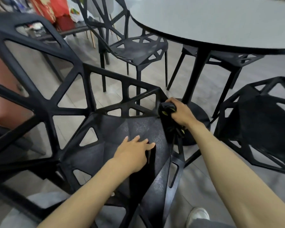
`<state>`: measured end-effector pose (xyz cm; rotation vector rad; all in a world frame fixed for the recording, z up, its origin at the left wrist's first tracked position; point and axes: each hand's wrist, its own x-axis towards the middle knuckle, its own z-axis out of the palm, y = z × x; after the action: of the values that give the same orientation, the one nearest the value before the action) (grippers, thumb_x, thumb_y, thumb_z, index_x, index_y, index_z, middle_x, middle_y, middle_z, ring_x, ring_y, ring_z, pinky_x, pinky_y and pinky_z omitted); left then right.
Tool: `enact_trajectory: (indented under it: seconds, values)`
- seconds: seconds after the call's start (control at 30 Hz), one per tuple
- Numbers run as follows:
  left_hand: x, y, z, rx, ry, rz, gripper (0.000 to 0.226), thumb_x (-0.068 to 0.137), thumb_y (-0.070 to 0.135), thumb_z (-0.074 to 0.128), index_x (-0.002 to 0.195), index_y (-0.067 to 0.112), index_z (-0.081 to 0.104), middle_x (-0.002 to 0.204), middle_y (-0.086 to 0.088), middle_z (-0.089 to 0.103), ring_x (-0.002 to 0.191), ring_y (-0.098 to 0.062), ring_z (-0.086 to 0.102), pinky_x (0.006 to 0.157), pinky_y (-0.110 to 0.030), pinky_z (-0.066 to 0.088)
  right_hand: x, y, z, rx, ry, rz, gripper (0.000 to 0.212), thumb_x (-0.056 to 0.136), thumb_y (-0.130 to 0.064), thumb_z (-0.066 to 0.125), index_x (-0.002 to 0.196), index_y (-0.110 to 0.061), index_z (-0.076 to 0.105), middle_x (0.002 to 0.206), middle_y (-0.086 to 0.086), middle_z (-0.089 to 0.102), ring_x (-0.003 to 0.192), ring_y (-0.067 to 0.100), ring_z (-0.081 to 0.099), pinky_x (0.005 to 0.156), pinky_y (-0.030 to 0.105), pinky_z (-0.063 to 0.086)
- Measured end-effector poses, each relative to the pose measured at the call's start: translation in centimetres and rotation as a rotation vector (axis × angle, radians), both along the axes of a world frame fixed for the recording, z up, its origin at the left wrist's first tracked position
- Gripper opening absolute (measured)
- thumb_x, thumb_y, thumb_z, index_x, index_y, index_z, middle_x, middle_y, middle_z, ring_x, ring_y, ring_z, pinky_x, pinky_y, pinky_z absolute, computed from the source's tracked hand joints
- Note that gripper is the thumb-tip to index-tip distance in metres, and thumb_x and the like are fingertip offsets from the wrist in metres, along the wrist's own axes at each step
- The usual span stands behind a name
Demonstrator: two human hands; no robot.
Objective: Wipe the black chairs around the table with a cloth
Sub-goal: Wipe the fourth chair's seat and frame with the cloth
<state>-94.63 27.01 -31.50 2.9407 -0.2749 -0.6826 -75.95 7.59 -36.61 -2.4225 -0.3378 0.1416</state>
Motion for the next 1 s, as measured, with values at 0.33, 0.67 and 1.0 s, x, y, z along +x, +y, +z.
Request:
enact_trajectory:
  seconds: [0.33,0.67,1.0]
  values:
    - [-15.7,11.7,2.4,-0.07,-0.663,0.241,0.052,0.091,0.026,0.036,0.128,0.023,0.072,0.135,0.004,0.068,0.136,-0.018,0.056,0.118,-0.05,0.04,-7.2,-2.2,-0.5,-0.076,-0.028,-0.169,0.06,0.081,0.003,0.055,0.114,-0.047,0.047,0.123,-0.002,0.063,0.109,0.03,0.062,0.074,0.04,0.045]
    - [-20.2,12.2,2.2,-0.205,-1.0,0.552,0.016,0.088,0.022,0.062,0.093,0.027,0.077,0.119,0.011,0.073,0.133,-0.017,0.058,0.123,-0.066,0.009,-11.5,-3.8,-0.3,-0.129,0.012,-0.216,0.06,0.082,0.001,0.054,0.116,-0.046,0.044,0.116,0.002,0.063,0.096,0.028,0.061,0.076,0.046,0.051]
    - [-13.8,15.4,1.9,-0.199,-0.983,0.541,0.012,0.086,0.033,0.064,0.085,0.032,0.076,0.111,0.017,0.07,0.129,-0.017,0.056,0.124,-0.064,-0.001,-9.5,-3.7,0.0,-0.196,0.025,-0.268,0.06,0.085,0.0,0.049,0.12,-0.047,0.039,0.111,0.007,0.059,0.087,0.033,0.062,0.074,0.048,0.054]
